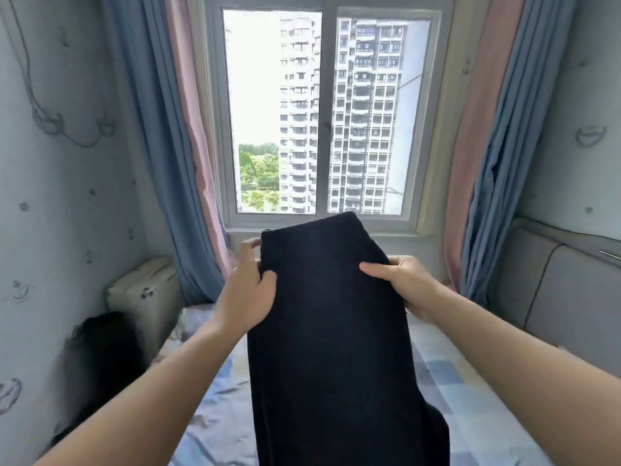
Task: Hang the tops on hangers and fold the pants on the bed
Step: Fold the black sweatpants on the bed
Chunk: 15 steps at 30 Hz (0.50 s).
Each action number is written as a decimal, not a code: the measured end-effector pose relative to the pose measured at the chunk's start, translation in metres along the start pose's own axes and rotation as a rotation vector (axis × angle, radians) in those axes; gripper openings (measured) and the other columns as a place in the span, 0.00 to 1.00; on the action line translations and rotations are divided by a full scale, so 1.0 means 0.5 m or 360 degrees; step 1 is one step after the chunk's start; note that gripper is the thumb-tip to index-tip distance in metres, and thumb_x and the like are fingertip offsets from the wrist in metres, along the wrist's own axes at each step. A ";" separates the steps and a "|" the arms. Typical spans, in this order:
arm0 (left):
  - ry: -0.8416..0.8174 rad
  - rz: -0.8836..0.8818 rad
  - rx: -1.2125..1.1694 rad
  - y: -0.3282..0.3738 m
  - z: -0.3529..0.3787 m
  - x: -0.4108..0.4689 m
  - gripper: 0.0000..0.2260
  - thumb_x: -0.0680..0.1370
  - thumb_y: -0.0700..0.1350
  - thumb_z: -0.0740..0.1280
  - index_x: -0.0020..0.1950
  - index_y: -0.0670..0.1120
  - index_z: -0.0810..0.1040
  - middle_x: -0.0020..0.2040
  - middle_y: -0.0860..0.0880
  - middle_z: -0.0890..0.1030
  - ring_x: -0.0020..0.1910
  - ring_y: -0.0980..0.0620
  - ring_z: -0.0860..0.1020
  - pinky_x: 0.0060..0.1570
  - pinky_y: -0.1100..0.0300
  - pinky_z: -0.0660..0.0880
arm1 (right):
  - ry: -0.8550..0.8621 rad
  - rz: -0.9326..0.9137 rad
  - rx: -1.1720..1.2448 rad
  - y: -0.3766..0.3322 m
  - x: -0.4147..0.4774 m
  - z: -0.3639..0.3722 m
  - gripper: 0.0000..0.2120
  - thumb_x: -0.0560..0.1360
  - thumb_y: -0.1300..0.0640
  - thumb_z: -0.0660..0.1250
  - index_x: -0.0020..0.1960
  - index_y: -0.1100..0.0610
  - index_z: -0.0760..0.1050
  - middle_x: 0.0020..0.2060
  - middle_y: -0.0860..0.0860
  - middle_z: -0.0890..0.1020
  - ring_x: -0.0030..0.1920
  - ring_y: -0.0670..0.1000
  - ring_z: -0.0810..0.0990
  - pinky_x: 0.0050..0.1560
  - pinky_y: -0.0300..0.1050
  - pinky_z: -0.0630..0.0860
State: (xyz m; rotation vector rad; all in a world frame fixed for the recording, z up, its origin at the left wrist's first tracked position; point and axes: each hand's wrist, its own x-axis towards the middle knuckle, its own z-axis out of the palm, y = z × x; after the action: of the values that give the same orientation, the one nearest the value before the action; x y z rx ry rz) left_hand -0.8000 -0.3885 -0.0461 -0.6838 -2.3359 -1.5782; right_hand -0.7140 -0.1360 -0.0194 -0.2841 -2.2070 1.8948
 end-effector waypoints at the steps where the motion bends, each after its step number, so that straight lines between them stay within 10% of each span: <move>1: -0.0012 -0.0069 -0.0010 -0.060 0.013 0.015 0.23 0.81 0.38 0.59 0.72 0.57 0.59 0.45 0.50 0.84 0.39 0.43 0.82 0.43 0.40 0.80 | -0.0016 0.0063 -0.0022 0.044 0.041 0.022 0.11 0.75 0.58 0.73 0.56 0.61 0.83 0.50 0.56 0.87 0.51 0.56 0.86 0.57 0.51 0.81; 15: -0.0223 -0.0934 0.0220 -1.003 0.245 0.189 0.18 0.81 0.37 0.57 0.69 0.52 0.63 0.47 0.55 0.79 0.45 0.55 0.78 0.48 0.47 0.77 | -0.0112 0.0697 -0.0339 0.804 0.634 0.393 0.07 0.77 0.53 0.73 0.52 0.55 0.83 0.45 0.50 0.87 0.45 0.50 0.87 0.46 0.45 0.82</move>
State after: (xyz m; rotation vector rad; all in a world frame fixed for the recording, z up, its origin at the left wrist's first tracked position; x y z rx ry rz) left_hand -1.1264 -0.4066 -0.4565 -0.0694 -2.8965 -1.5867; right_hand -1.0722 -0.1706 -0.4330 -0.8073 -2.5623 1.8845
